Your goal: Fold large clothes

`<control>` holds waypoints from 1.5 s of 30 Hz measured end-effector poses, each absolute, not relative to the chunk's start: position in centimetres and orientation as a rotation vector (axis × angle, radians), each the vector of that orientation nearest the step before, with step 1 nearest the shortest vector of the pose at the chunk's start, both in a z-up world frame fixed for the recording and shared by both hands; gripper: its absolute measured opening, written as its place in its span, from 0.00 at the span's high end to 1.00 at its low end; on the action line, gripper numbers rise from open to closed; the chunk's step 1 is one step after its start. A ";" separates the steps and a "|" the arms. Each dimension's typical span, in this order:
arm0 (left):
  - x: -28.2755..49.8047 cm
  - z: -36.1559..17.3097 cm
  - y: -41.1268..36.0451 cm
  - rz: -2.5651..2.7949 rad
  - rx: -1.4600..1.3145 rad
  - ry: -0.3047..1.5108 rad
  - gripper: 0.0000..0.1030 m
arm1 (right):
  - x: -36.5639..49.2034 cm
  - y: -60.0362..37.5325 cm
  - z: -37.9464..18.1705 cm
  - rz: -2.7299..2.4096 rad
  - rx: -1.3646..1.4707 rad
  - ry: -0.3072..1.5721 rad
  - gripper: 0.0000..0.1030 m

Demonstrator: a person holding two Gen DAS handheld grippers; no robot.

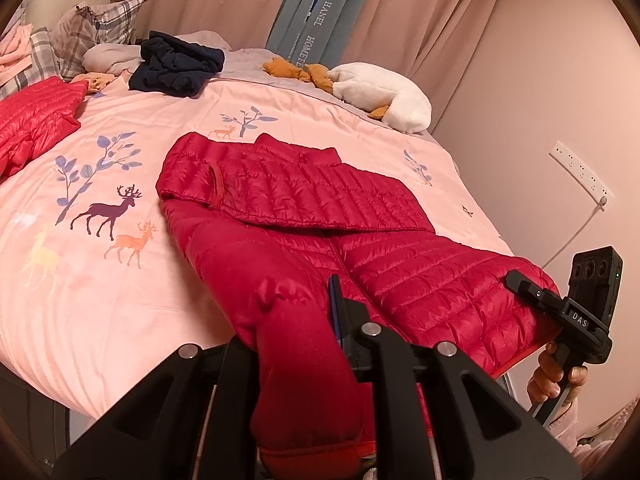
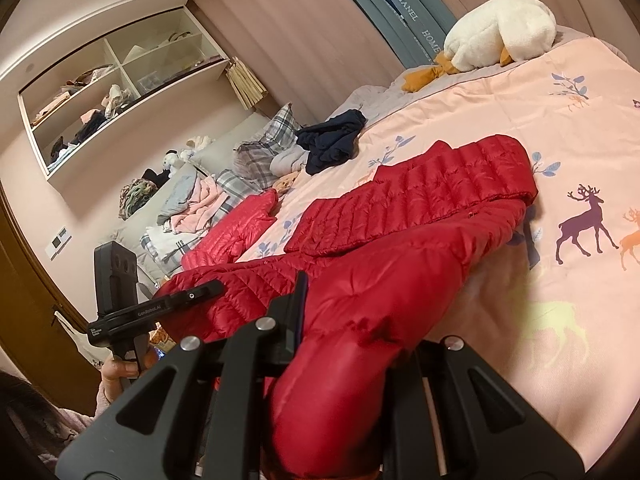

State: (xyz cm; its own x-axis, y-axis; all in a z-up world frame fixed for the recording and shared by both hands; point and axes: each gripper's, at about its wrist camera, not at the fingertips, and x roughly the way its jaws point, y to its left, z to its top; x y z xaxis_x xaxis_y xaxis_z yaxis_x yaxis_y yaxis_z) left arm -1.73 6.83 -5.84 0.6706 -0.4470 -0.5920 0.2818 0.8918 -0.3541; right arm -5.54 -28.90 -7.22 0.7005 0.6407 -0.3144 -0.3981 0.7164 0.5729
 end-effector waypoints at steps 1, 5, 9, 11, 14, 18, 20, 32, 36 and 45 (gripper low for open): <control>-1.8 -5.8 6.8 -0.415 -0.242 0.727 0.88 | -5.7 -28.9 -7.2 0.606 0.494 0.527 0.87; -2.0 -5.6 6.8 -0.415 -0.244 0.722 0.88 | -5.7 -28.9 -7.0 0.613 0.491 0.518 0.87; -2.2 -5.4 6.9 -0.417 -0.240 0.716 0.88 | -5.9 -29.0 -6.8 0.621 0.490 0.511 0.87; -2.3 -5.2 7.0 -0.418 -0.241 0.714 0.88 | -6.0 -29.0 -6.7 0.624 0.487 0.506 0.87; -2.5 -5.0 7.0 -0.421 -0.239 0.707 0.88 | -6.3 -28.9 -6.5 0.634 0.484 0.498 0.87; -2.9 -4.6 7.0 -0.426 -0.236 0.694 0.88 | -6.7 -28.9 -6.0 0.645 0.479 0.483 0.87; -3.1 -4.3 7.1 -0.427 -0.234 0.688 0.88 | -6.7 -28.9 -5.8 0.648 0.478 0.479 0.87; -3.7 -3.4 7.2 -0.441 -0.228 0.665 0.88 | -7.0 -29.1 -5.3 0.676 0.481 0.449 0.87; -3.7 -3.2 7.1 -0.446 -0.226 0.661 0.88 | -7.2 -29.3 -5.1 0.681 0.483 0.443 0.87; -4.0 -2.5 7.3 -0.455 -0.223 0.638 0.88 | -7.7 -29.5 -4.6 0.697 0.482 0.416 0.87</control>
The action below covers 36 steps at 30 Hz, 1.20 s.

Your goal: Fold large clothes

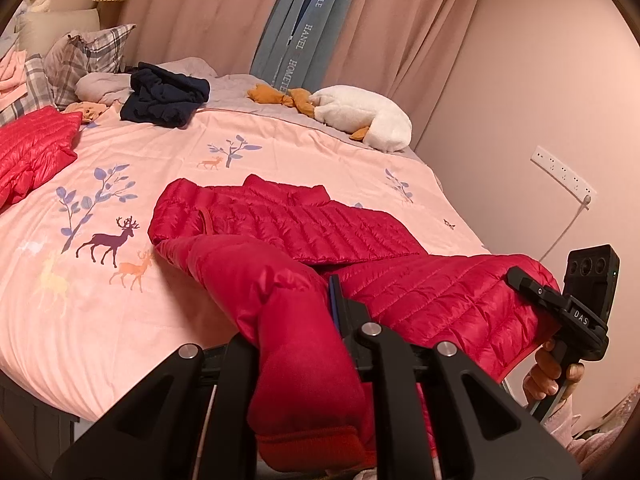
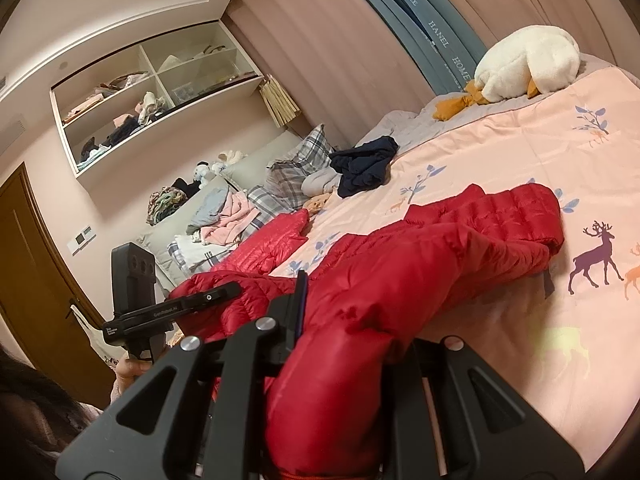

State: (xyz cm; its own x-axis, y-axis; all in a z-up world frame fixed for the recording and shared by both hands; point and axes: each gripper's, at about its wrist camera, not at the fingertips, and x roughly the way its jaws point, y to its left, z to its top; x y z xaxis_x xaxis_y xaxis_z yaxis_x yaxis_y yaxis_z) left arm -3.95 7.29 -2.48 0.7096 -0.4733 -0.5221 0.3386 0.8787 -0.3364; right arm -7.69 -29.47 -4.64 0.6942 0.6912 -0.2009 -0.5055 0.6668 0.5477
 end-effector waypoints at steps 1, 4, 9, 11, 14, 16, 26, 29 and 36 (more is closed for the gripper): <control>-4.0 -2.4 7.3 -0.455 -0.223 0.636 0.88 | -7.8 -29.5 -4.6 0.698 0.482 0.414 0.87; -3.8 -2.2 7.4 -0.455 -0.221 0.631 0.88 | -7.8 -29.5 -4.6 0.699 0.482 0.407 0.87; -3.3 -2.5 7.6 -0.450 -0.227 0.643 0.88 | -7.3 -29.5 -5.0 0.684 0.493 0.419 0.87; -3.0 -2.8 7.6 -0.450 -0.230 0.652 0.88 | -7.3 -29.6 -5.1 0.683 0.500 0.423 0.87; -3.0 -2.8 7.6 -0.447 -0.226 0.654 0.88 | -7.3 -29.6 -5.1 0.681 0.505 0.423 0.87; -2.9 -2.9 7.5 -0.445 -0.225 0.655 0.88 | -7.2 -29.5 -5.0 0.677 0.509 0.426 0.87; -2.2 -3.2 7.4 -0.430 -0.231 0.665 0.88 | -6.7 -29.5 -4.9 0.644 0.525 0.433 0.87; -1.9 -3.4 7.6 -0.422 -0.235 0.668 0.88 | -6.4 -29.4 -4.9 0.631 0.526 0.433 0.87; -1.2 -3.6 7.8 -0.395 -0.233 0.665 0.88 | -6.0 -29.5 -5.0 0.598 0.537 0.430 0.87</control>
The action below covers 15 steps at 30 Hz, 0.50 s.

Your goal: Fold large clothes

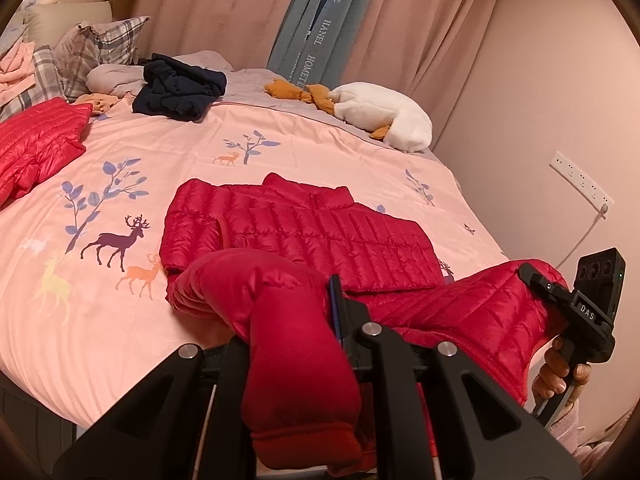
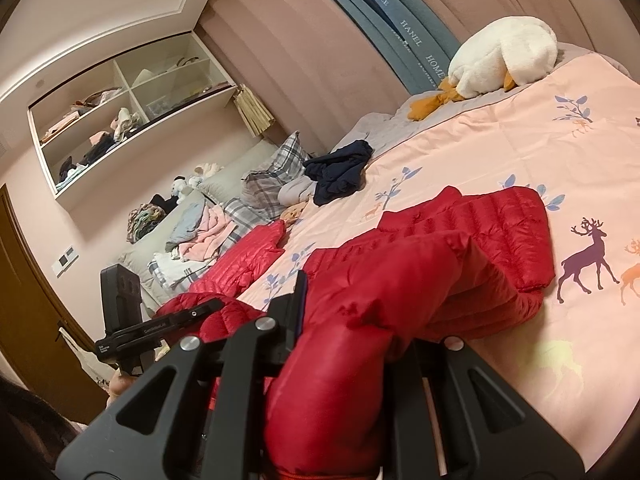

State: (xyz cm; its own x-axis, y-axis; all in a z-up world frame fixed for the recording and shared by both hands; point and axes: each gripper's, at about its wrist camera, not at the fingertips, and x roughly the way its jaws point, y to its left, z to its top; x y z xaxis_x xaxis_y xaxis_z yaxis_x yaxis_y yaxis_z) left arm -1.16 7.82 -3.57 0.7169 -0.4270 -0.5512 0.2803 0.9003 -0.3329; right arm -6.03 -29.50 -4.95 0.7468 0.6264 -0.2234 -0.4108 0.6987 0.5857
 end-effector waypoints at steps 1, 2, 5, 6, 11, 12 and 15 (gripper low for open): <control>-1.1 -3.6 7.9 -0.392 -0.233 0.665 0.88 | -5.8 -29.6 -4.9 0.594 0.539 0.431 0.87; -1.0 -3.6 7.9 -0.390 -0.233 0.664 0.88 | -5.7 -29.6 -5.0 0.590 0.540 0.431 0.87; -0.7 -3.7 7.9 -0.381 -0.232 0.665 0.88 | -5.3 -29.6 -5.0 0.578 0.543 0.431 0.87; -0.6 -3.7 7.9 -0.379 -0.232 0.665 0.88 | -5.4 -29.5 -5.1 0.574 0.541 0.430 0.87; -0.1 -3.9 8.0 -0.365 -0.228 0.668 0.88 | -4.8 -29.4 -5.1 0.555 0.531 0.435 0.87; -0.1 -3.9 8.0 -0.361 -0.227 0.668 0.88 | -4.7 -29.4 -5.0 0.551 0.528 0.435 0.87; 0.2 -4.0 8.0 -0.345 -0.223 0.666 0.88 | -4.3 -29.4 -5.1 0.541 0.528 0.434 0.87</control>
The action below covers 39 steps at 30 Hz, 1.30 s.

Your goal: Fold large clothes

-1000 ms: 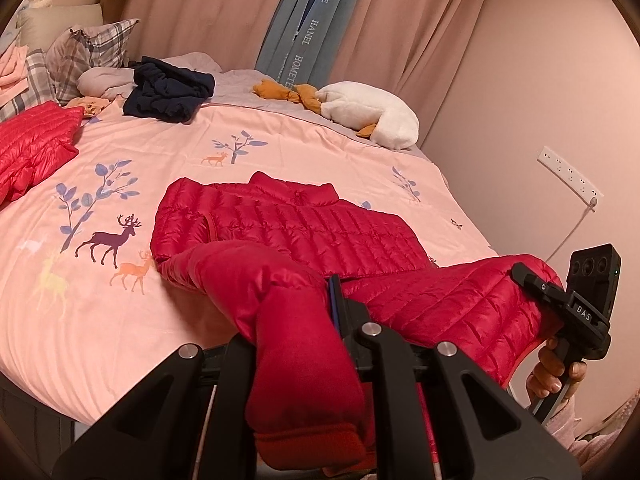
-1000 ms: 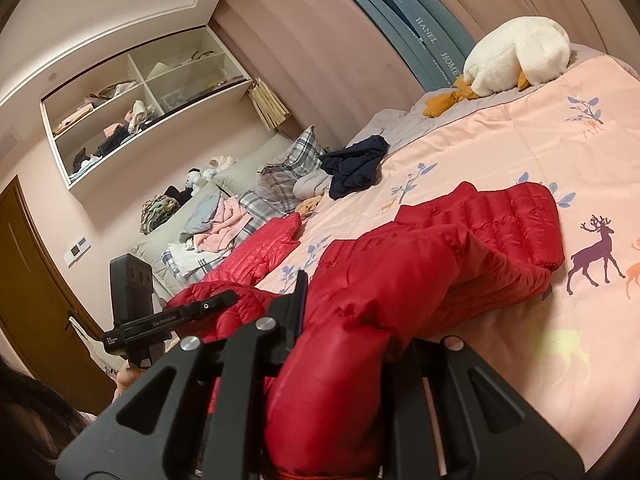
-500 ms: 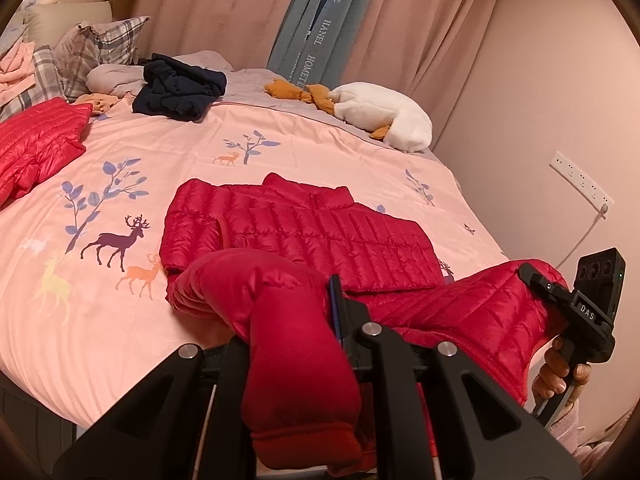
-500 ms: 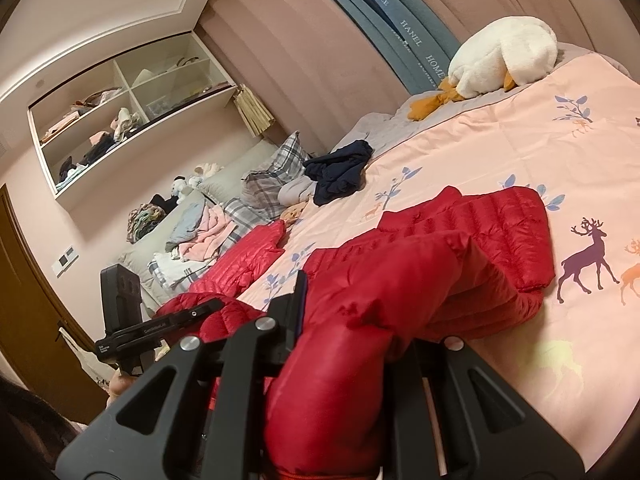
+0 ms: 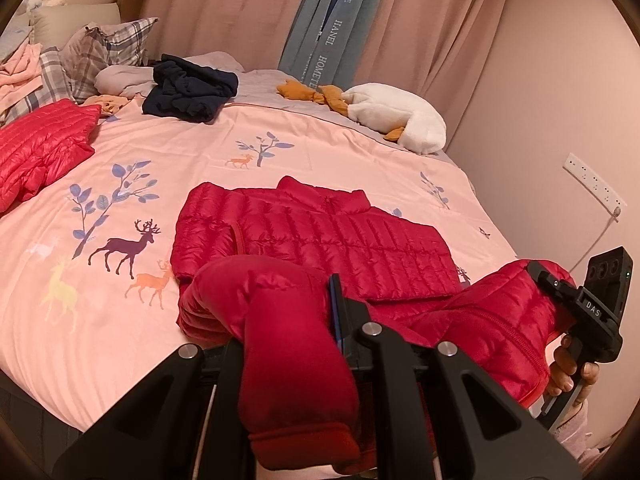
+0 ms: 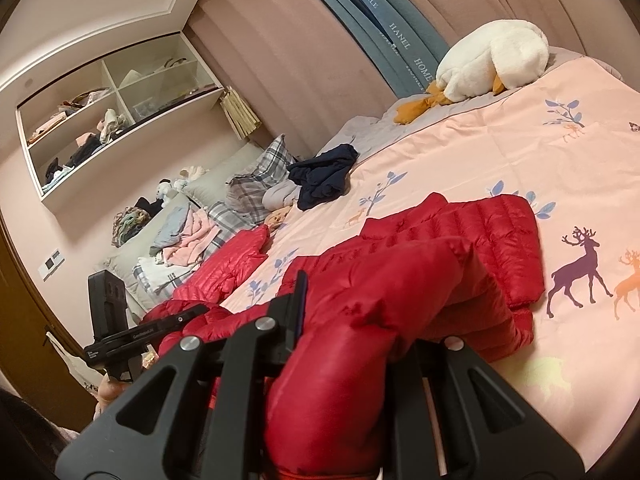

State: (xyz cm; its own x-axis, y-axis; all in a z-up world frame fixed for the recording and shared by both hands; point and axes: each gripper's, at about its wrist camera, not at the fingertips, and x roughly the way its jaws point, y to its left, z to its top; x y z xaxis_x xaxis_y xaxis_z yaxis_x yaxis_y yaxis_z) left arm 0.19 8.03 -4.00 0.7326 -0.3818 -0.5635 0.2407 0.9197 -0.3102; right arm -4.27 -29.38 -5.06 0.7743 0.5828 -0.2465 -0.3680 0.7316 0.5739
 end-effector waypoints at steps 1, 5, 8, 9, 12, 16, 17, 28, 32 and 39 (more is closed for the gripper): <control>0.3 -4.0 8.1 -0.343 -0.224 0.666 0.88 | -4.1 -29.4 -5.1 0.538 0.530 0.434 0.87; 0.8 -4.2 8.1 -0.331 -0.224 0.670 0.88 | -3.3 -29.6 -5.5 0.516 0.542 0.444 0.86; 1.2 -4.2 8.1 -0.323 -0.222 0.672 0.88 | -2.9 -29.7 -5.6 0.507 0.551 0.446 0.86; 1.3 -4.3 8.1 -0.321 -0.220 0.672 0.88 | -2.8 -29.8 -5.7 0.505 0.552 0.445 0.86; 1.8 -4.4 8.0 -0.316 -0.217 0.673 0.88 | -2.4 -29.7 -5.8 0.499 0.551 0.445 0.86; 2.2 -4.6 8.1 -0.310 -0.219 0.677 0.88 | -1.9 -29.7 -5.8 0.493 0.550 0.446 0.86; 2.3 -4.6 8.2 -0.309 -0.219 0.678 0.88 | -1.8 -29.6 -5.8 0.491 0.548 0.446 0.86; 3.5 -5.0 8.5 -0.295 -0.227 0.688 0.88 | -0.3 -29.4 -5.8 0.474 0.539 0.447 0.86; 3.9 -5.2 8.6 -0.291 -0.232 0.696 0.88 | 0.3 -29.3 -5.9 0.467 0.532 0.451 0.86; 4.7 -5.5 8.8 -0.286 -0.235 0.703 0.88 | 1.0 -29.1 -6.0 0.457 0.530 0.457 0.86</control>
